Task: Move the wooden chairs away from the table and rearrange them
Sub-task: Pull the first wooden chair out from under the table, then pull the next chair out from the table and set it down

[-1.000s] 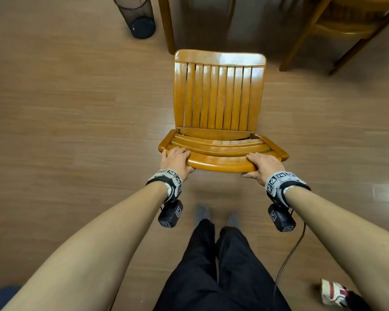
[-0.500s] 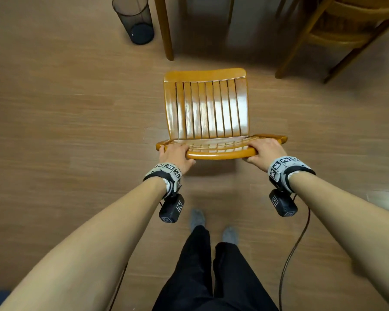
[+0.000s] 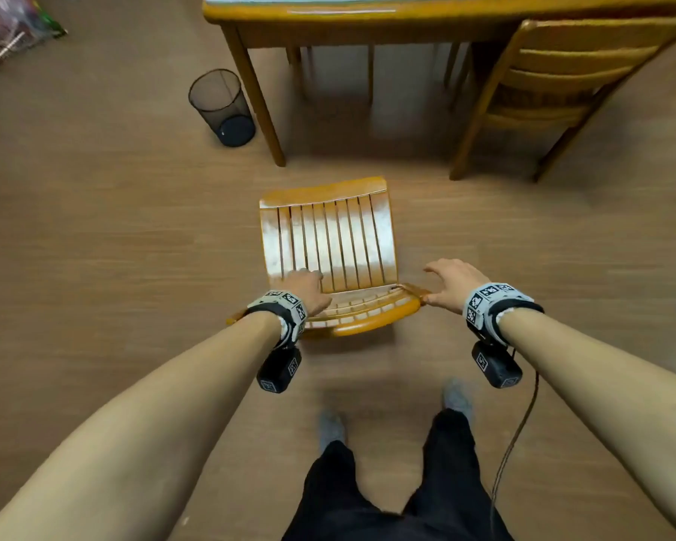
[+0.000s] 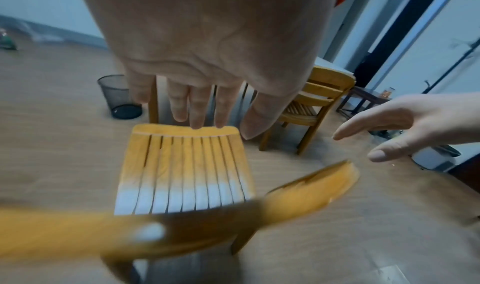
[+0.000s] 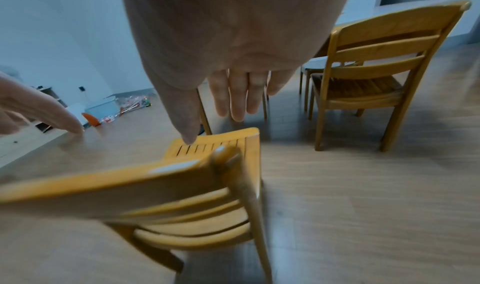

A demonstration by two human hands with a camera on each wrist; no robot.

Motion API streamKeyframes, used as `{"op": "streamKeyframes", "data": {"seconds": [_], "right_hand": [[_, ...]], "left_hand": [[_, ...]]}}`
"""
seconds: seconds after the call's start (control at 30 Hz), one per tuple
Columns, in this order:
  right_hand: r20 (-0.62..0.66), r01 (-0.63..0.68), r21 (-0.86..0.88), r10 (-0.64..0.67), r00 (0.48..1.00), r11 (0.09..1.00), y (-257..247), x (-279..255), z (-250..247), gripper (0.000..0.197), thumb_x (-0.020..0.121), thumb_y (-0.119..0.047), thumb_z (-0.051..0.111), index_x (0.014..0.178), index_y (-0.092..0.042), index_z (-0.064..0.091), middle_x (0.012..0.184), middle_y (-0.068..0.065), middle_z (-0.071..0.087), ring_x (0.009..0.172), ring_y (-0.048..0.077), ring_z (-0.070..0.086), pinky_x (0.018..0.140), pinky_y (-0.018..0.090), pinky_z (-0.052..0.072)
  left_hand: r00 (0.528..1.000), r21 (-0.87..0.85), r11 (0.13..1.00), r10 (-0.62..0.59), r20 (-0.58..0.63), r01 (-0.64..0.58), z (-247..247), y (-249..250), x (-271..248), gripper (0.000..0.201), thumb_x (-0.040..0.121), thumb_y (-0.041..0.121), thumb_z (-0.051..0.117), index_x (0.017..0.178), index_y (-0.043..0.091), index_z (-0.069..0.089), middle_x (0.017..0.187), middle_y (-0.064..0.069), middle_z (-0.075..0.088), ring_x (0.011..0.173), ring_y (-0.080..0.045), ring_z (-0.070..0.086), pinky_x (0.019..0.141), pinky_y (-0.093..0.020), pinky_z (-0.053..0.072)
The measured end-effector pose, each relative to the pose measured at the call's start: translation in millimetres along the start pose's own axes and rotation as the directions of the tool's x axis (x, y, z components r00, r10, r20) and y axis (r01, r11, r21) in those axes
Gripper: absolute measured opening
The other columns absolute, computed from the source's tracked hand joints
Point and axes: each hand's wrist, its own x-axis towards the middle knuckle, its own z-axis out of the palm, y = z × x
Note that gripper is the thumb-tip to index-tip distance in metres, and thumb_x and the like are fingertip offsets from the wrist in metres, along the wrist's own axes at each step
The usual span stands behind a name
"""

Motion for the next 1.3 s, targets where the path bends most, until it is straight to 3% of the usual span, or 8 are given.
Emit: {"op": "streamKeyframes", "data": {"seconds": [0.1,0.23,0.53,0.87,1.1,1.23,1.3], "right_hand": [[-0.039,-0.064,0.056,0.066,0.997,0.996,62.5,7.8,-46.3,0.064,0.090,-0.037,0.065,0.148,-0.022,0.043,0.150,0.001,0.046,0.137,0.023,0.042,0.107,0.039,0.040],[-0.125,-0.108,0.097,0.120,0.985,0.989,141.4,14.0,-110.6,0.059,0.089,-0.032,0.061,0.146,-0.022,0.047,0.146,0.002,0.050,0.134,0.023,0.046,0.099,0.038,0.044],[-0.190,-0.143,0.116,0.164,0.968,0.983,283.7,39.8,-229.1,0.057,0.091,-0.033,0.058,0.146,-0.022,0.046,0.147,0.002,0.048,0.132,0.026,0.047,0.100,0.039,0.043],[-0.235,-0.213,0.167,0.249,0.940,0.963,435.5,171.1,-351.9,0.056,0.092,-0.033,0.060,0.145,-0.022,0.048,0.145,0.003,0.050,0.129,0.026,0.050,0.100,0.041,0.044],[-0.206,-0.271,0.167,0.303,0.930,0.948,537.5,254.6,-411.5,0.057,0.092,-0.029,0.058,0.146,-0.020,0.046,0.146,0.003,0.049,0.131,0.026,0.047,0.100,0.041,0.044],[-0.216,-0.248,0.173,0.282,0.935,0.953,584.8,307.1,-425.4,0.058,0.091,-0.028,0.060,0.146,-0.019,0.044,0.148,0.004,0.046,0.136,0.025,0.042,0.104,0.044,0.044],[-0.232,-0.213,0.138,0.241,0.943,0.967,608.1,338.4,-429.6,0.060,0.090,-0.028,0.062,0.146,-0.017,0.042,0.150,0.004,0.042,0.139,0.024,0.038,0.108,0.044,0.042]], "left_hand": [[0.996,-0.030,0.999,0.032,-0.077,-0.034,-42.2,73.1,15.5,0.056,0.089,0.036,0.055,0.143,0.021,0.047,0.139,-0.007,0.054,0.126,-0.029,0.051,0.102,-0.047,0.043],[0.979,-0.066,0.995,0.061,-0.195,-0.075,-88.2,171.0,35.0,0.051,0.091,0.039,0.052,0.140,0.022,0.051,0.136,-0.009,0.057,0.122,-0.030,0.054,0.100,-0.043,0.045],[0.969,-0.016,0.994,0.102,-0.227,-0.108,-181.0,329.4,107.0,0.061,0.086,0.039,0.056,0.143,0.021,0.045,0.140,-0.009,0.050,0.127,-0.031,0.048,0.102,-0.045,0.043],[0.959,-0.037,0.982,0.171,-0.226,-0.183,-298.7,473.7,299.8,0.059,0.087,0.035,0.057,0.144,0.021,0.045,0.140,-0.010,0.049,0.127,-0.033,0.047,0.100,-0.046,0.043],[0.942,-0.034,0.964,0.251,-0.223,-0.265,-357.9,570.8,415.9,0.054,0.085,0.032,0.056,0.137,0.021,0.048,0.135,-0.009,0.051,0.121,-0.032,0.050,0.096,-0.047,0.047],[0.947,-0.059,0.962,0.251,-0.202,-0.268,-359.5,611.3,477.0,0.066,0.086,0.029,0.060,0.148,0.020,0.039,0.151,-0.007,0.040,0.132,-0.031,0.045,0.105,-0.049,0.043],[0.946,-0.051,0.963,0.247,-0.209,-0.263,-352.7,627.3,509.1,0.071,0.087,0.026,0.063,0.151,0.020,0.033,0.158,-0.008,0.030,0.142,-0.030,0.034,0.112,-0.048,0.036]]}}
